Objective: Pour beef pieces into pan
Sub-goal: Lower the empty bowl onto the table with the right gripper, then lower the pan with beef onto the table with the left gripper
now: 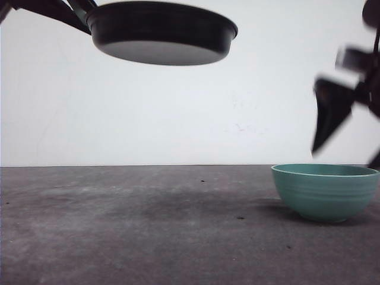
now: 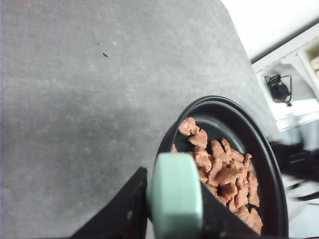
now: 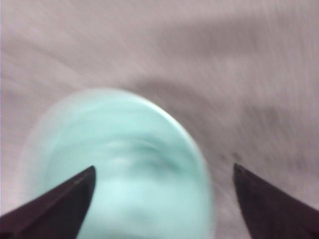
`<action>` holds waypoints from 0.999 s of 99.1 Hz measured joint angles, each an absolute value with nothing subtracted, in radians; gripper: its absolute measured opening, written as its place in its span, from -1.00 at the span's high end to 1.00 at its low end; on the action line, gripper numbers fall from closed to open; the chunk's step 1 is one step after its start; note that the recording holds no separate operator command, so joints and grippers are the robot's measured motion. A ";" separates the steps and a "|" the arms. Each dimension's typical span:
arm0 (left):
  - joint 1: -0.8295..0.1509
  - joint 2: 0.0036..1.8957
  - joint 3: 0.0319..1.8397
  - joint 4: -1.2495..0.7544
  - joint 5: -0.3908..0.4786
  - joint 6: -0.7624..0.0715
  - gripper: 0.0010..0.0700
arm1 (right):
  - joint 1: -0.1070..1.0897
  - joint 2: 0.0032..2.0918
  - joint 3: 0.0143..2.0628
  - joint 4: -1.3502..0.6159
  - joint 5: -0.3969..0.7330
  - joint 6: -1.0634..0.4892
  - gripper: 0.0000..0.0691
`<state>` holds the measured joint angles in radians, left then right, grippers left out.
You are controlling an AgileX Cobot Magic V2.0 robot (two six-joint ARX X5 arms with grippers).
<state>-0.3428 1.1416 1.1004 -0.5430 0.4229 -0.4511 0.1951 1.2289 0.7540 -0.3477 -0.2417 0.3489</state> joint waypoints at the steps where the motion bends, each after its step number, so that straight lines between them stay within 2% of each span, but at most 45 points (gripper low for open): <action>1: -0.343 1.145 1.100 -0.543 0.422 -0.449 0.86 | 0.196 1.220 0.762 -0.350 -0.241 0.349 -0.64; 8: -0.343 1.176 1.100 -0.543 0.419 -0.437 0.86 | 0.200 1.151 0.819 -0.360 -0.241 0.349 -0.63; 12: -0.343 1.199 1.100 -0.542 0.419 -0.434 0.86 | 0.204 1.110 0.854 -0.369 -0.241 0.350 -0.51; 20: -0.343 1.250 1.100 -0.536 0.418 -0.429 0.86 | 0.210 1.021 0.930 -0.395 -0.242 0.347 0.09; 21: -0.343 1.260 1.099 -0.532 0.418 -0.427 0.86 | 0.210 1.010 0.940 -0.398 -0.242 0.344 0.22; 25: -0.345 1.284 1.095 -0.519 0.418 -0.423 0.86 | 0.214 0.967 0.976 -0.405 -0.242 0.335 0.54; 29: -0.348 1.307 1.092 -0.503 0.418 -0.418 0.86 | 0.216 0.927 1.014 -0.415 -0.241 0.322 0.73; 34: -0.351 1.335 1.090 -0.485 0.417 -0.415 0.86 | 0.219 0.881 1.058 -0.435 -0.237 0.310 0.86; 44: -0.356 1.385 1.084 -0.449 0.419 -0.411 0.86 | 0.221 0.799 1.126 -0.507 -0.223 0.279 0.95; 68: -0.375 1.439 0.945 -0.237 0.419 -0.430 0.86 | 0.222 0.667 1.142 -0.664 -0.102 0.210 0.97; 86: -0.378 1.439 0.808 -0.118 0.414 -0.445 0.86 | 0.222 0.620 1.142 -0.710 -0.076 0.177 0.97; 99: -0.377 1.446 0.780 -0.086 0.391 -0.449 0.86 | 0.222 0.604 1.142 -0.715 -0.076 0.168 0.97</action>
